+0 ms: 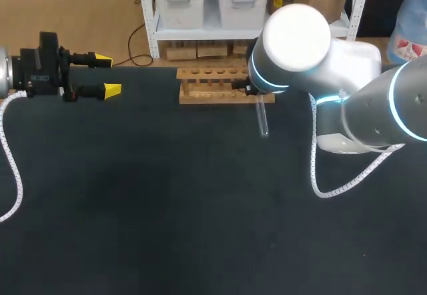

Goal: Grasp the test tube, adjust it, and insert it.

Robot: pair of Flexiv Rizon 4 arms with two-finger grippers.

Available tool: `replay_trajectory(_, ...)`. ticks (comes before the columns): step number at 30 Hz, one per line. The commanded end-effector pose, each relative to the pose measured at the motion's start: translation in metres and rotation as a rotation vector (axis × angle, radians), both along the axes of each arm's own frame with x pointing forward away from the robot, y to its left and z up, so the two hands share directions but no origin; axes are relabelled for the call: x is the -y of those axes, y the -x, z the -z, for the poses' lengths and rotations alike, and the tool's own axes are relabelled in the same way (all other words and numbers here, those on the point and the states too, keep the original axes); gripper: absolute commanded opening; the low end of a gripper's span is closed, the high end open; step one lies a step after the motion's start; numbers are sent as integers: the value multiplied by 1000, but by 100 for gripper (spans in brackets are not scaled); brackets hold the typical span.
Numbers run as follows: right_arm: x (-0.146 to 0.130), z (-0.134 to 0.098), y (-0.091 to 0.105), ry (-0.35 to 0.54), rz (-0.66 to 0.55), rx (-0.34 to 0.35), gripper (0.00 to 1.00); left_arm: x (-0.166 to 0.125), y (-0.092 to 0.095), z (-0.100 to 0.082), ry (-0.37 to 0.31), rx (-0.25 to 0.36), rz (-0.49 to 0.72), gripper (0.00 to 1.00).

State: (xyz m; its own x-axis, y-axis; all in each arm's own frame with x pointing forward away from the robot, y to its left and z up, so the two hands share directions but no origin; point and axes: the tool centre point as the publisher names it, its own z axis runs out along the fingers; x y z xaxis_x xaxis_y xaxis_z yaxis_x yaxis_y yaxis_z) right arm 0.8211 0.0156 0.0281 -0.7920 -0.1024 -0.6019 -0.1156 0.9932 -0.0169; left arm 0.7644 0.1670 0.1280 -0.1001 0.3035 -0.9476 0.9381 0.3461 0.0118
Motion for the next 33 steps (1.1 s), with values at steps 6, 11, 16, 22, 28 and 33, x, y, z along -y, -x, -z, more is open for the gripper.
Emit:
replay_trajectory(6, 4, -6, 2, -2, 11, 10, 0, 0, 2, 1, 1, 4, -3, 100)
replay_trajectory(11, 8, -17, 7, -23, 20, 30, 0, 0, 2, 1, 1, 4, -3, 100)
replay_trajectory(16, 9, -33, 11, -53, 20, 61, 0, 0, 2, 1, 1, 4, -3, 100)
replay_trajectory(22, 11, -58, 11, -98, 22, 128, 0, 0, 2, 1, 1, 4, -3, 100)
replay_trajectory(28, 13, -86, 10, -131, 14, 195, 0, 0, 2, 1, 1, 4, -3, 100)
replay_trajectory(33, 13, -105, 7, -140, 3, 244, 0, 0, 2, 1, 1, 4, -3, 100)
